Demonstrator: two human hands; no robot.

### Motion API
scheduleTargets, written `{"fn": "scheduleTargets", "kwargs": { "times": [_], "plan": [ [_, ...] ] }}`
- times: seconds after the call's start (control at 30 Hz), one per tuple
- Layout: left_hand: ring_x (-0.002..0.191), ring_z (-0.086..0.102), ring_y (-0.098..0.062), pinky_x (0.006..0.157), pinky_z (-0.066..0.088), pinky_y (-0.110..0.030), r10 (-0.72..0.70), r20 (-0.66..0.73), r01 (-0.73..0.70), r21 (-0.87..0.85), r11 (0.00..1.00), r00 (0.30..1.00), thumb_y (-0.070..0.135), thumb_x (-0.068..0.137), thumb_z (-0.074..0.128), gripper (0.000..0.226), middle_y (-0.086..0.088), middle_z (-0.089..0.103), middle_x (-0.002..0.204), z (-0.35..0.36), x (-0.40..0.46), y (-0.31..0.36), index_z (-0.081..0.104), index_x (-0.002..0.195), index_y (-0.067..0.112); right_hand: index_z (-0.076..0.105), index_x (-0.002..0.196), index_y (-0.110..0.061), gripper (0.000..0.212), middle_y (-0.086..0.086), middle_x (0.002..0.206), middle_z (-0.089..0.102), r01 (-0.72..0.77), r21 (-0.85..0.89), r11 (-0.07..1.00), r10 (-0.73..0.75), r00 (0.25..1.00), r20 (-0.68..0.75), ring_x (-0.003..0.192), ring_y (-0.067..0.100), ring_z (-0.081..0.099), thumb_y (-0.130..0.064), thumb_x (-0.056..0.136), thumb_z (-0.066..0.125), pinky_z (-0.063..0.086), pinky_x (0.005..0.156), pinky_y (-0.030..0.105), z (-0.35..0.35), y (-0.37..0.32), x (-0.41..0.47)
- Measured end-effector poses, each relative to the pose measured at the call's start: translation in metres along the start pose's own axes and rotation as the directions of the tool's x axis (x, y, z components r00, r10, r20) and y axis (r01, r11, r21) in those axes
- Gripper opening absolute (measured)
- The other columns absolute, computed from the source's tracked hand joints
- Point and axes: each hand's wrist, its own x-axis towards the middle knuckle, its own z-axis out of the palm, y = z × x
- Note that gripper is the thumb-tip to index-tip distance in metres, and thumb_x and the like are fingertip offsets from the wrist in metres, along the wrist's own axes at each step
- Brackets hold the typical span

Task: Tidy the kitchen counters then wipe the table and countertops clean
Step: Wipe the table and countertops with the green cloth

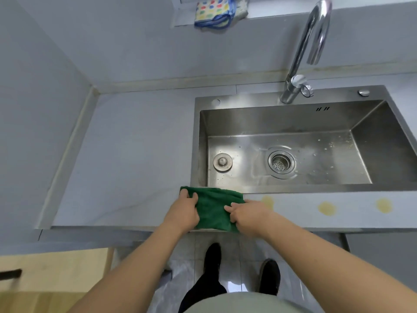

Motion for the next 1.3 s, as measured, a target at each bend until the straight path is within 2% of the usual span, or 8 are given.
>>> {"fn": "scheduleTargets", "kwargs": {
  "times": [0.1,0.2,0.33,0.4,0.5,0.8,0.9,1.3],
  "plan": [
    [0.1,0.055,-0.026,0.092,0.044,-0.03,0.044,0.026,-0.041,-0.083,0.996,0.999,0.013,0.098,0.041,0.052,-0.007,0.038,0.124,0.012,0.002,0.031,0.037,0.15,0.012,0.052,0.133,-0.014,0.042,0.005,0.13,0.057,-0.153,-0.048,0.987,0.155,0.987,0.037,0.117,0.026,0.055,-0.018,0.096,0.035,0.046,0.089,0.036,-0.011,0.023,-0.014],
    [0.104,0.056,-0.026,0.096,0.046,-0.033,0.078,0.062,-0.073,-0.075,0.995,0.995,0.012,0.097,0.042,0.049,-0.005,0.039,0.126,0.013,0.009,0.039,0.043,0.146,0.013,0.059,0.114,-0.009,0.029,0.008,0.118,0.059,-0.202,0.009,0.979,0.201,0.979,0.039,0.107,0.029,0.058,-0.014,0.094,0.038,0.046,0.078,0.035,-0.027,0.017,-0.02],
    [0.106,0.051,-0.025,0.087,0.048,-0.037,0.203,-0.022,-0.196,0.172,0.965,0.979,0.021,0.093,0.041,0.052,-0.004,0.048,0.124,0.006,0.007,0.015,0.045,0.145,0.023,0.042,0.137,-0.008,0.043,0.015,0.143,0.035,-0.117,0.128,0.985,0.143,0.966,-0.215,0.129,0.033,0.038,-0.017,0.095,0.043,0.04,0.1,0.039,-0.011,-0.001,-0.006],
    [0.097,0.054,-0.025,0.081,0.047,-0.037,0.311,-0.077,-0.258,0.391,0.883,0.947,0.027,0.082,0.04,0.055,-0.004,0.059,0.114,0.01,0.003,0.004,0.061,0.132,0.02,0.028,0.149,-0.01,0.056,0.017,0.159,0.007,-0.134,0.089,0.987,0.147,0.975,-0.166,0.145,0.034,0.014,-0.02,0.097,0.044,0.023,0.117,0.041,0.002,-0.006,0.002],
    [0.108,0.056,-0.028,0.096,0.036,-0.042,0.398,-0.1,-0.316,0.446,0.837,0.912,0.027,0.078,0.041,0.055,-0.006,0.063,0.119,0.023,0.001,-0.005,0.066,0.124,0.011,0.012,0.154,-0.016,0.063,0.017,0.16,-0.012,-0.162,0.097,0.982,0.176,0.971,-0.164,0.148,0.031,-0.004,-0.018,0.099,0.043,0.006,0.121,0.039,0.016,-0.004,0.005],
    [0.114,0.049,-0.033,0.096,0.034,-0.044,0.355,-0.096,-0.274,0.463,0.843,0.93,0.025,0.077,0.034,0.064,-0.015,0.06,0.126,0.039,0.007,0.043,0.06,0.131,0.004,0.005,0.155,-0.024,0.069,0.011,0.16,-0.017,-0.079,0.165,0.983,0.113,0.972,-0.207,0.149,0.025,-0.008,-0.035,0.1,0.046,0.004,0.121,0.036,0.046,0.04,-0.013],
    [0.114,0.058,-0.033,0.096,0.049,-0.044,0.389,-0.079,-0.315,0.449,0.836,0.918,0.026,0.076,0.033,0.066,-0.014,0.06,0.129,0.046,0.015,0.076,0.06,0.131,0.004,0.005,0.155,-0.024,0.07,0.011,0.16,-0.016,-0.112,0.14,0.984,0.138,0.971,-0.194,0.149,0.025,-0.007,-0.033,0.1,0.047,0.003,0.12,0.036,0.054,0.065,-0.036],
    [0.119,0.057,-0.027,0.1,0.048,-0.044,0.445,-0.034,-0.384,0.449,0.807,0.895,0.029,0.081,0.032,0.065,-0.009,0.052,0.144,0.04,0.015,0.071,0.057,0.136,0.005,0.005,0.153,-0.004,0.067,0.025,0.158,-0.012,-0.245,0.037,0.969,0.247,0.958,-0.146,0.147,0.038,-0.004,-0.01,0.098,0.042,0.007,0.12,0.047,0.037,0.045,-0.033]
  ]
}}
